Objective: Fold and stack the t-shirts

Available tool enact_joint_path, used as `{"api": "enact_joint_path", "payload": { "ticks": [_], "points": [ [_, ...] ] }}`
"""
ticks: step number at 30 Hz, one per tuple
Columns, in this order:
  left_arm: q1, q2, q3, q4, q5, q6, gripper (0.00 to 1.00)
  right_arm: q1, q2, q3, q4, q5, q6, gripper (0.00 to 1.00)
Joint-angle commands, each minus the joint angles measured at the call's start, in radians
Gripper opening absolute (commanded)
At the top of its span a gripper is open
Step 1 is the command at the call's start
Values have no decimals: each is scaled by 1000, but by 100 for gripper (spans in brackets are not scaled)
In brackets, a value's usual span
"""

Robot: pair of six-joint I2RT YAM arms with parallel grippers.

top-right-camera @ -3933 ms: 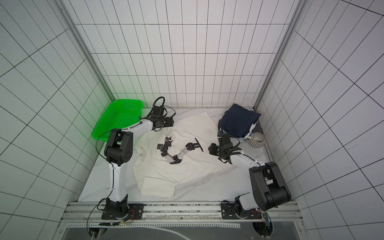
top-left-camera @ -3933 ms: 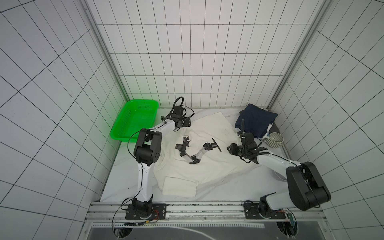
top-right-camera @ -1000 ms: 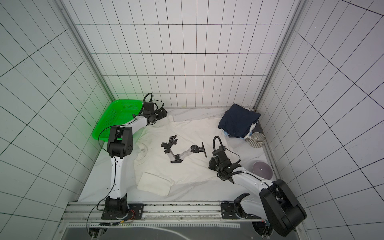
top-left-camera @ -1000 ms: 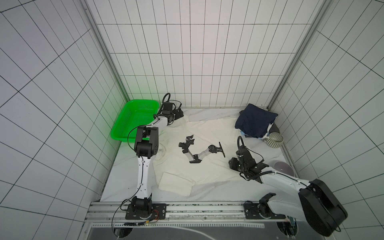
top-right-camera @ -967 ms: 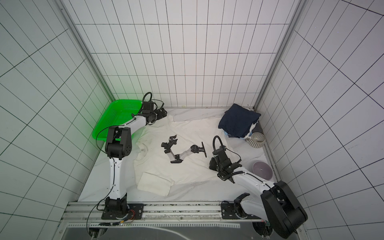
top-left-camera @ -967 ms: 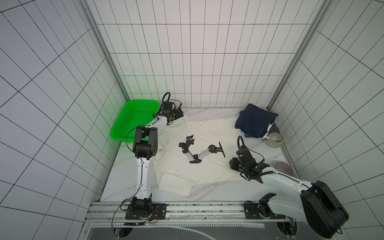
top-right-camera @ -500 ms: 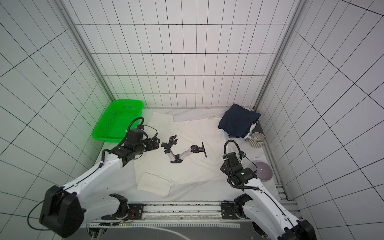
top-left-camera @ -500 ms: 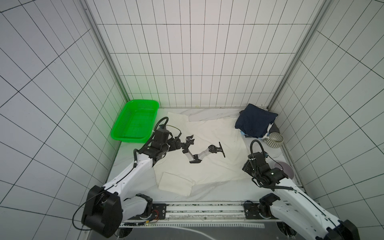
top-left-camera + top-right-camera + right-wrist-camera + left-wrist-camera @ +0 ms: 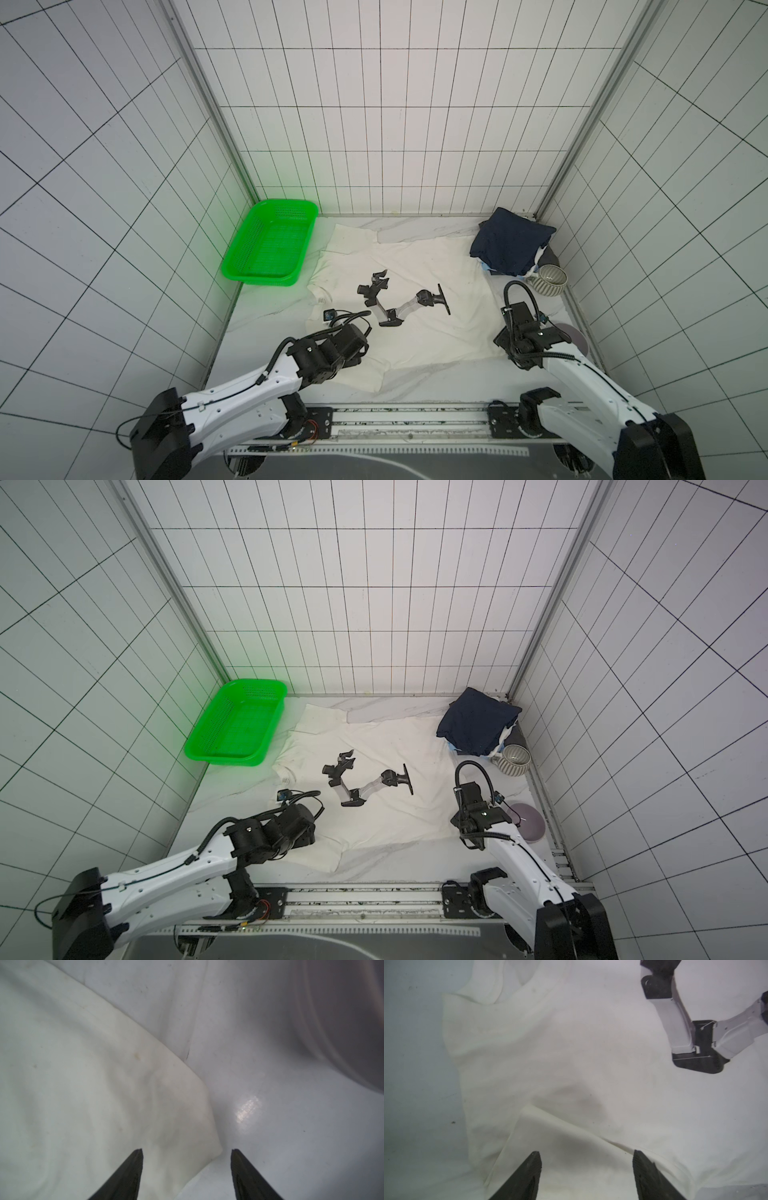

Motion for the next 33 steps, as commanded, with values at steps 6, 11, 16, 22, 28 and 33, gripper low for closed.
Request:
{"api": "enact_joint_path", "payload": {
  "ticks": [6, 11, 16, 22, 28, 33],
  "points": [
    [-147, -13, -32, -211, -58, -354, 66, -12, 68, 30, 25, -67, -33, 70],
    [-208, -25, -98, -190, -17, -434, 57, -18, 96, 31, 47, -70, -53, 70],
    [-208, 24, -98, -124, -18, -392, 42, -26, 96, 28, 66, -83, -61, 70],
    [-208, 99, -80, -80, -25, -347, 13, -27, 68, 22, 67, -75, -64, 66],
    [-207, 60, -23, -130, -39, -294, 0, -27, 13, 39, 47, -74, -75, 60],
    [-207, -43, 172, -352, -174, -255, 0, -27, -59, 68, 23, -72, -98, 43]
  ]
}}
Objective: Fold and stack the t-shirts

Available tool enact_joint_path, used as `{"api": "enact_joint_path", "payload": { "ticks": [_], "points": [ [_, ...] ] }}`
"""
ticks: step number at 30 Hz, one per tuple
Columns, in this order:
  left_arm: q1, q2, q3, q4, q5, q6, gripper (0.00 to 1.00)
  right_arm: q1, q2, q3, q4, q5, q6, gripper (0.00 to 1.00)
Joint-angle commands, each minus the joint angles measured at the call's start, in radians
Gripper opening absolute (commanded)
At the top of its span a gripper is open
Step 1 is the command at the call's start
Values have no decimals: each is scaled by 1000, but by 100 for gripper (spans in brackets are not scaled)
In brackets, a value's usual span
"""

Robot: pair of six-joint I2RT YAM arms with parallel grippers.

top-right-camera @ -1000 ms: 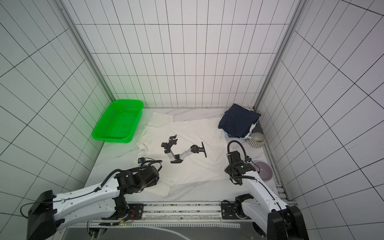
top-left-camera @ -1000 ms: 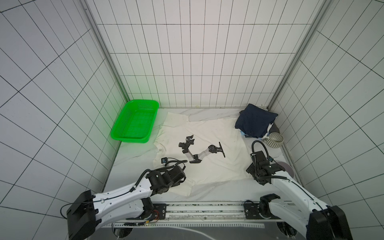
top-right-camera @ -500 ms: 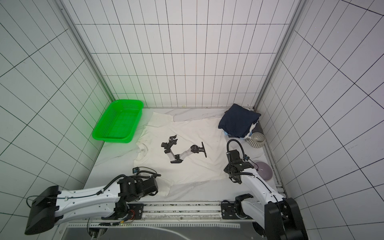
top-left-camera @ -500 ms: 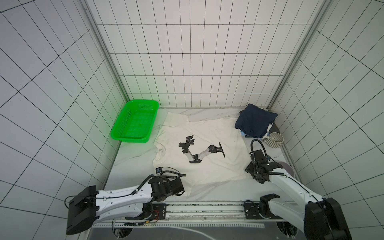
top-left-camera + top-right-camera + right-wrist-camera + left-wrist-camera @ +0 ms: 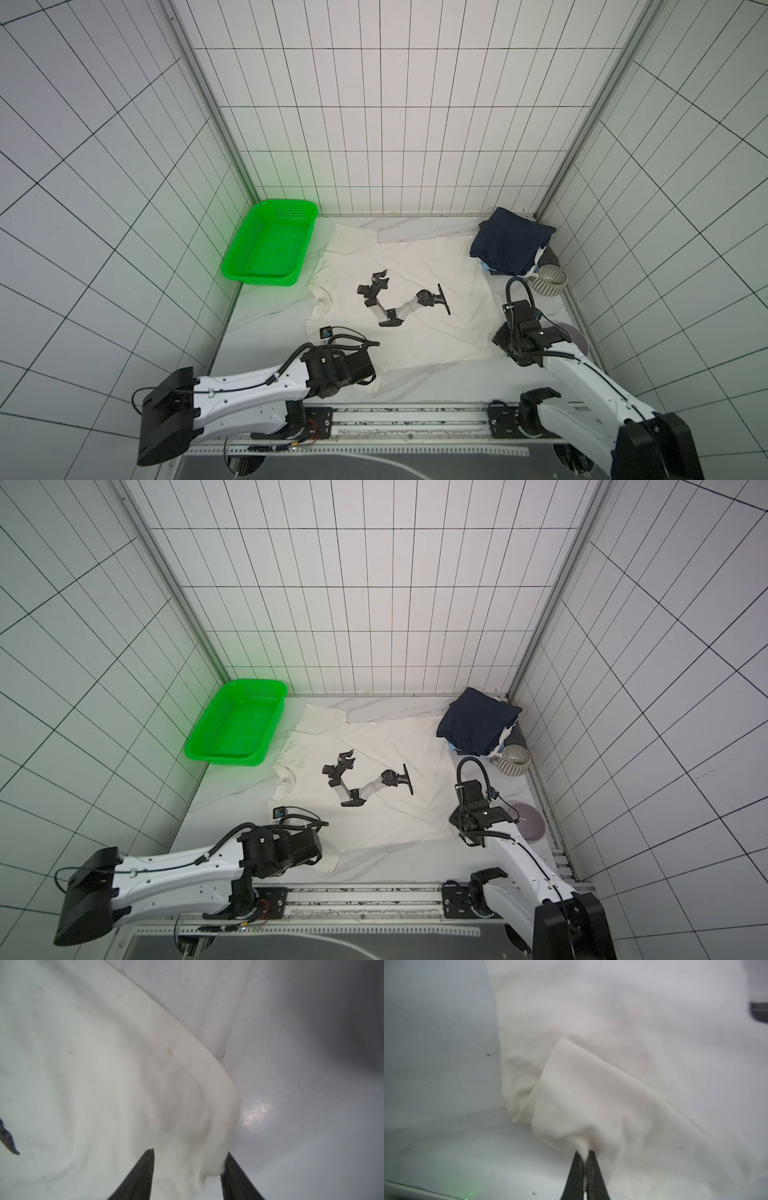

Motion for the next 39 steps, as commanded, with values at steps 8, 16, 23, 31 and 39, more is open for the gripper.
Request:
{"api": "enact_joint_path", "payload": {
  "ticks": [8, 16, 23, 31, 39],
  "points": [
    [133, -146, 204, -38, -200, 262, 0, -7, -58, 157, -75, 6, -50, 26],
    [526, -34, 219, 286, 9, 674, 0, -9, 27, 243, -61, 41, -161, 4],
    [594, 131, 299, 360, 49, 776, 0, -9, 123, 181, -78, -13, -167, 36],
    [602, 157, 282, 360, 98, 779, 0, -5, 230, 129, -69, 0, -100, 41],
    [729, 35, 222, 380, 113, 853, 0, -3, 245, 45, -46, -35, 23, 47]
  ]
}}
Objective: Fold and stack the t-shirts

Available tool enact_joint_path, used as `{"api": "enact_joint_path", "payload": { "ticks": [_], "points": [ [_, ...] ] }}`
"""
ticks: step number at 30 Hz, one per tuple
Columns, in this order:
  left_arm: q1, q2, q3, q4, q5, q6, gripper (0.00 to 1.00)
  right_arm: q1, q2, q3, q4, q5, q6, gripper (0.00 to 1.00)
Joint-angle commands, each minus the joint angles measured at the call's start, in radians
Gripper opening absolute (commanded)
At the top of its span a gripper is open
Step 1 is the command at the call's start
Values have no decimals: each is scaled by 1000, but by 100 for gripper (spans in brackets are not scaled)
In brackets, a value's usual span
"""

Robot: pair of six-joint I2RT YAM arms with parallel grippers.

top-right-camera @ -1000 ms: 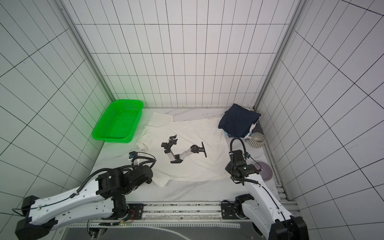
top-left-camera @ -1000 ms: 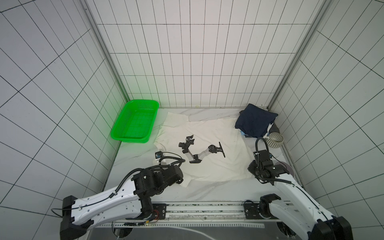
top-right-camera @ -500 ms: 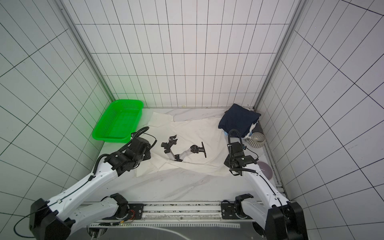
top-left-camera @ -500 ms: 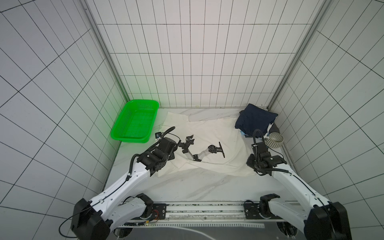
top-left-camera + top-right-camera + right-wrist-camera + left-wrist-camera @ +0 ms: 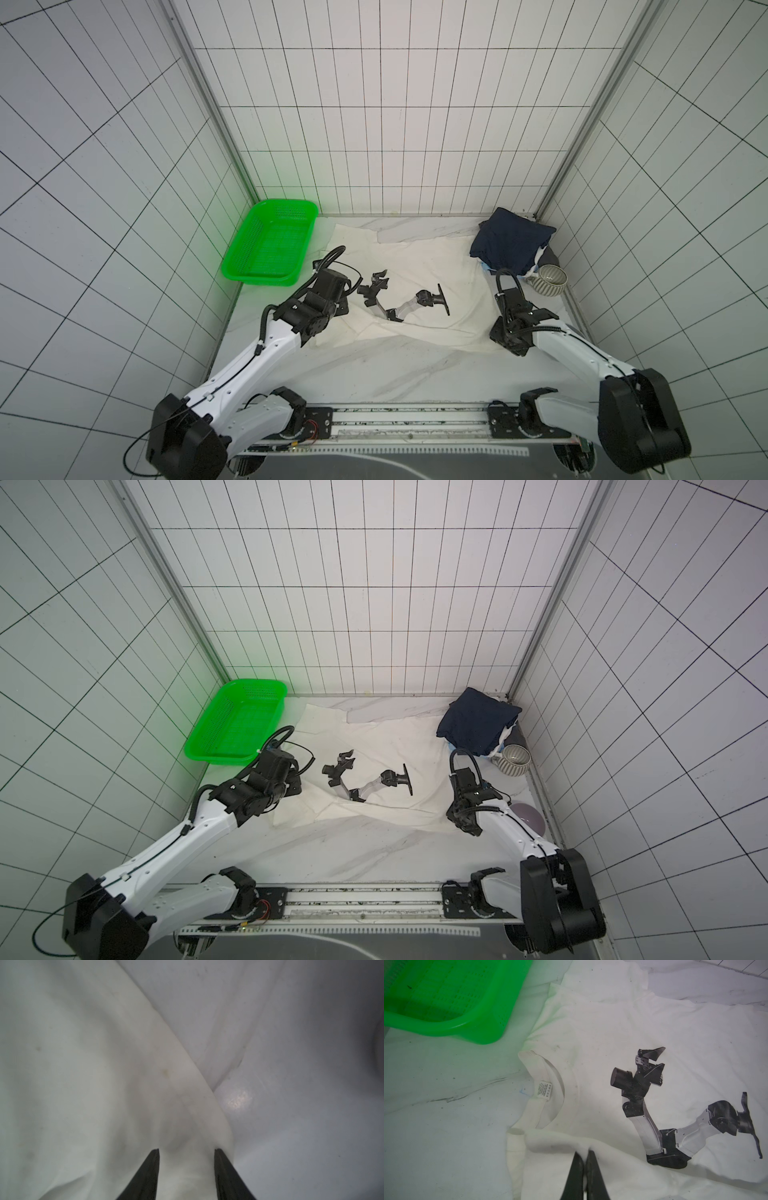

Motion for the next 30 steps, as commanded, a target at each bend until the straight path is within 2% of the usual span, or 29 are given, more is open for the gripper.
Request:
{"api": "enact_joint_path", "payload": {
  "ticks": [1, 5, 7, 11, 16, 18, 23, 25, 27, 30],
  "points": [
    [70, -58, -22, 37, 20, 60, 0, -3, -6, -60, -2, -26, 77, 48],
    [207, -98, -46, 51, 126, 101, 0, 0, -31, -55, -27, -36, 91, 49],
    [245, -111, -58, 63, 163, 121, 0, 5, -46, -46, -53, -25, 101, 51],
    [253, -111, -64, 76, 209, 129, 0, 34, -63, -45, -84, -57, 113, 53],
    [254, -96, -65, 76, 239, 126, 0, 181, -68, -45, -69, -87, 201, 54],
    [253, -88, -67, 76, 254, 126, 0, 190, -65, -42, -41, -100, 210, 54],
    [254, -71, -50, 61, 266, 130, 0, 200, -64, -51, -30, -38, 222, 51],
    [254, -67, -34, 47, 264, 132, 0, 198, -61, -74, -13, -36, 222, 45],
    [253, -70, -19, 34, 265, 129, 0, 202, -56, -92, 21, -50, 212, 34],
    [254, -85, -9, 26, 267, 127, 0, 211, -52, -84, 44, -70, 180, 23]
  ]
}}
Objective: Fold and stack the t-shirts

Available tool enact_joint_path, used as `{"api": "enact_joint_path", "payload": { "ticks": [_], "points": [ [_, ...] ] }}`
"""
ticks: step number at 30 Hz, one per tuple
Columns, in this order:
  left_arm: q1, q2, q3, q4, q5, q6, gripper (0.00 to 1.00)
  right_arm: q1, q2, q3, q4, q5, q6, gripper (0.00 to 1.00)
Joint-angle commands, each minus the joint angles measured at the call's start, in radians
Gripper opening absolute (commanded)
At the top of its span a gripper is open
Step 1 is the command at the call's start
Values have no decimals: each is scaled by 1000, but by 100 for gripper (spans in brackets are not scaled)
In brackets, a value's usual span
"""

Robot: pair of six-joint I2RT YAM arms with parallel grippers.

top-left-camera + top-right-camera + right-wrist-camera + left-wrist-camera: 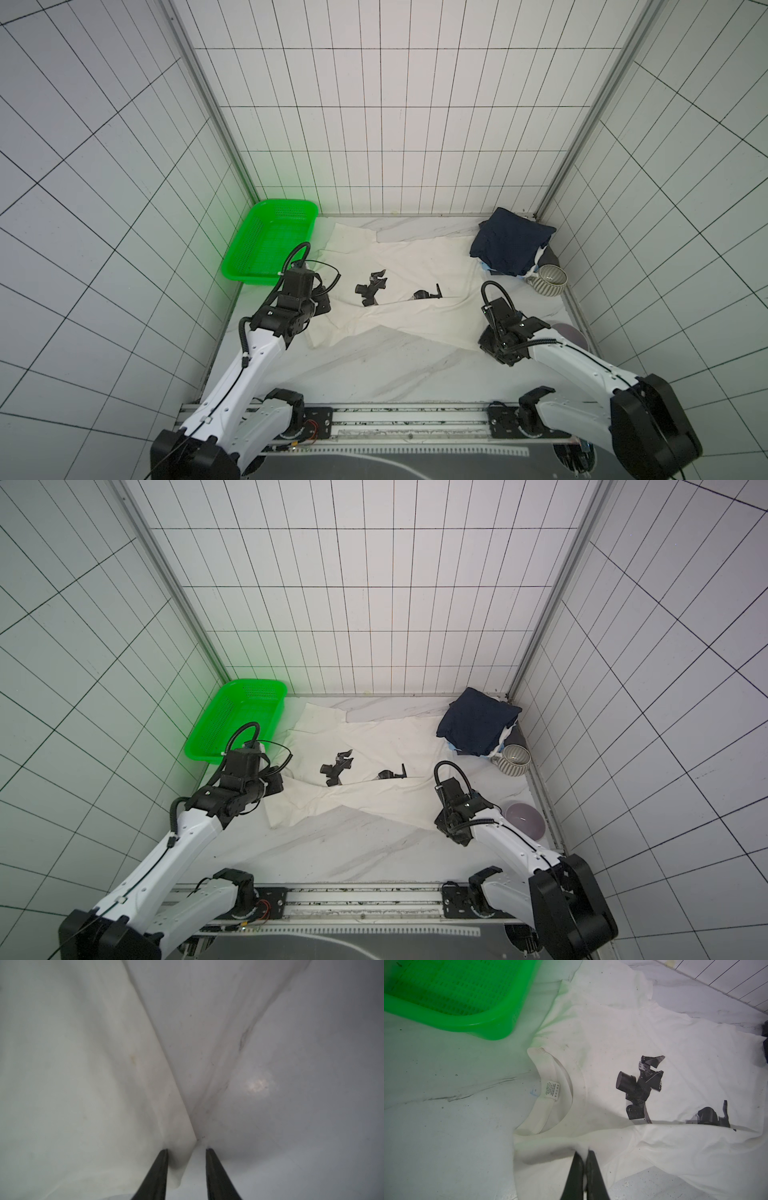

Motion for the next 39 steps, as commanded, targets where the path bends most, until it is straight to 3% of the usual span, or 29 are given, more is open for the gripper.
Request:
{"api": "enact_joint_path", "payload": {
  "ticks": [1, 3, 4, 7, 11, 13, 19, 24, 27, 29, 35, 39],
  "points": [
    [3, -22, 40, -11, 8, 8, 0, 19, 8, -30, 19, 2, -24, 18],
    [4, -40, 45, -21, 16, 5, 0, 24, 12, 15, -30, 38, -70, 1],
    [4, -48, 46, -25, 22, 7, 0, 23, 12, 40, -66, 61, -85, 0],
    [4, -86, 41, -45, 50, 10, 0, 25, -21, 126, -197, 152, -115, 0],
    [-15, -145, 11, -67, 59, -22, 0, 30, -122, 220, -326, 185, -112, 0],
    [-110, -171, 21, -96, -32, -62, 0, 32, -169, 268, -402, 213, -105, 0],
    [-318, -185, 5, -128, -157, -163, 0, 32, -199, 331, -514, 217, -135, 0],
    [-358, -180, -2, -129, -269, -181, 0, 14, -197, 378, -523, 276, -161, 0],
    [-315, -165, 22, -100, -319, -133, 0, -59, -134, 445, -446, 286, -247, 0],
    [-261, -122, 36, -36, -284, -81, 0, -112, -63, 481, -349, 251, -332, 0],
    [-184, 195, 135, 100, -218, 4, 0, -148, 270, 639, -187, 203, -454, 0],
    [-147, 410, 264, 77, -203, 33, 0, -171, 453, 755, -138, 169, -495, 0]
  ]
}}
